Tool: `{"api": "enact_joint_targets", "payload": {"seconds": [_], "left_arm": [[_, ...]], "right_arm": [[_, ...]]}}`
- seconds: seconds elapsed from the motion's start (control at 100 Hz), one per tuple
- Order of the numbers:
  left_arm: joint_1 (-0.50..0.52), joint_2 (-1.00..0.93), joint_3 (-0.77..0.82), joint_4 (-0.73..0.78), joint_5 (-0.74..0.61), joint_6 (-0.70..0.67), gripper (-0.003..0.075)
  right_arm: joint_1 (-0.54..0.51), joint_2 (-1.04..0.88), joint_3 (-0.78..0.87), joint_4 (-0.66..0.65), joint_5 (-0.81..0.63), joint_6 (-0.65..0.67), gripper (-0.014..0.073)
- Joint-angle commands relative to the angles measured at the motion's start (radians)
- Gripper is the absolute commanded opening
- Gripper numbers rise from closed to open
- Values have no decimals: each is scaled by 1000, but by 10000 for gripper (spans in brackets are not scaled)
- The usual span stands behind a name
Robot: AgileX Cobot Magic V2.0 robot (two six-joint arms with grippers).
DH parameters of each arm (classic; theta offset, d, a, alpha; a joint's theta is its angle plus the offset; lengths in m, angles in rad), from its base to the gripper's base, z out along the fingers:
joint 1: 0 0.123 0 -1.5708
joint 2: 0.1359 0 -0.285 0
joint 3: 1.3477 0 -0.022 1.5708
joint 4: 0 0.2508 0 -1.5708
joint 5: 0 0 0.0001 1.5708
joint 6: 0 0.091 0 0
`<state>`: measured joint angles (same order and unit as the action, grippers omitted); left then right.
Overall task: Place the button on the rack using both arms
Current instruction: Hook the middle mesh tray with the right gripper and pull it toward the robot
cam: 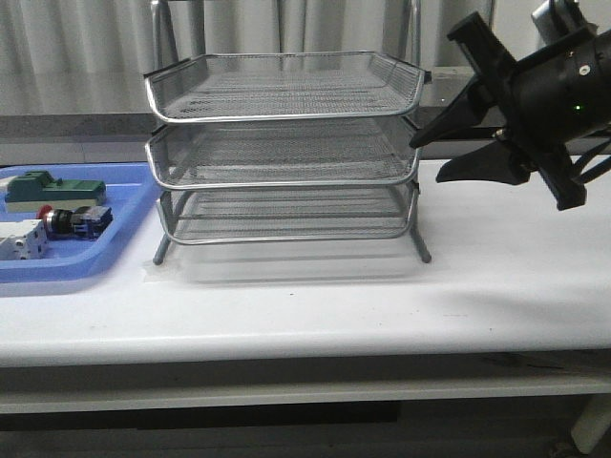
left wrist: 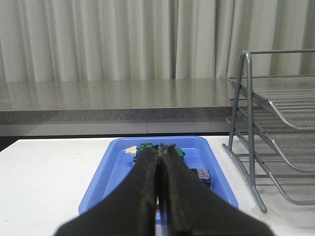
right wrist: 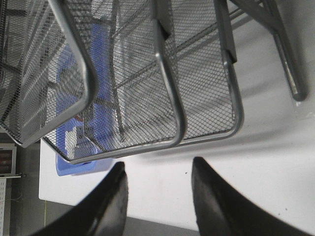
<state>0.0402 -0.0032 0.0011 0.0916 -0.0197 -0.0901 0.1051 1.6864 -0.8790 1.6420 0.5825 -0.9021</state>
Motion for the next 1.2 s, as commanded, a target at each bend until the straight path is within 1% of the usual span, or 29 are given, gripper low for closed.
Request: {"api": "enact_joint_targets", "payload": {"seconds": [0.0,0.55,0.9,0.99,1.12,1.13,1.19], "left_arm": [[2,-36,46,-8,-81,-10,-20],[2,-36,46,-8,-81,-10,-20],[2,-36,46,-8,-81,-10,-20],[2,-36,46,-8,-81,-10,-20],[2,-36,46,-8,-81,-10,-20],[2,-36,46,-8,-81,-10,-20],[2,-36,46,-8,-81,-10,-20]], "right_arm": [[9,-5,-52,46,60,-35,332],[21,146,-196,64,63,-39,332],[21,184,-209,72,75,-39,328],[21,190,-209,72,84,-39,279],[21,191,-209,72,90,-39,136],[21,191,-209,72,90,-39,136],[21,191,-209,72,90,-39,76]]}}
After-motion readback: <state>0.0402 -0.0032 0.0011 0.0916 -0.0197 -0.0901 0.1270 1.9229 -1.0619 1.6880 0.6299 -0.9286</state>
